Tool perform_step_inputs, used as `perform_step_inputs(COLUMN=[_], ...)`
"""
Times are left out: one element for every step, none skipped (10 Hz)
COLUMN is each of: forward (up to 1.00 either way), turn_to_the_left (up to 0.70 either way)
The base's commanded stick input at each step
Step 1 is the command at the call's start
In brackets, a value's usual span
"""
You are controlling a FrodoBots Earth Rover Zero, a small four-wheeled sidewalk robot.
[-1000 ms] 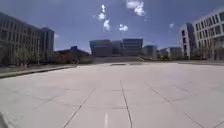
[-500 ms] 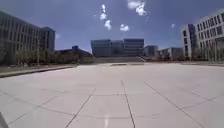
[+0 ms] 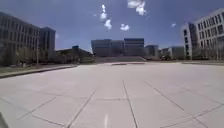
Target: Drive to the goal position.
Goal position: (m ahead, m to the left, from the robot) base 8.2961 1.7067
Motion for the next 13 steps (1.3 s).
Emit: perform_step_inputs(forward=[0.5, 0.5, 0.5, 0.5, 0.5, 0.5, 0.5, 0.5, 0.5, 0.5, 0.5, 0.5, 0.5], turn_to_the_left=[0.0, 0.0, 0.0, 0.0, 0.0, 0.0, 0.0, 0.0, 0.0, 0.0, 0.0, 0.0, 0.0])
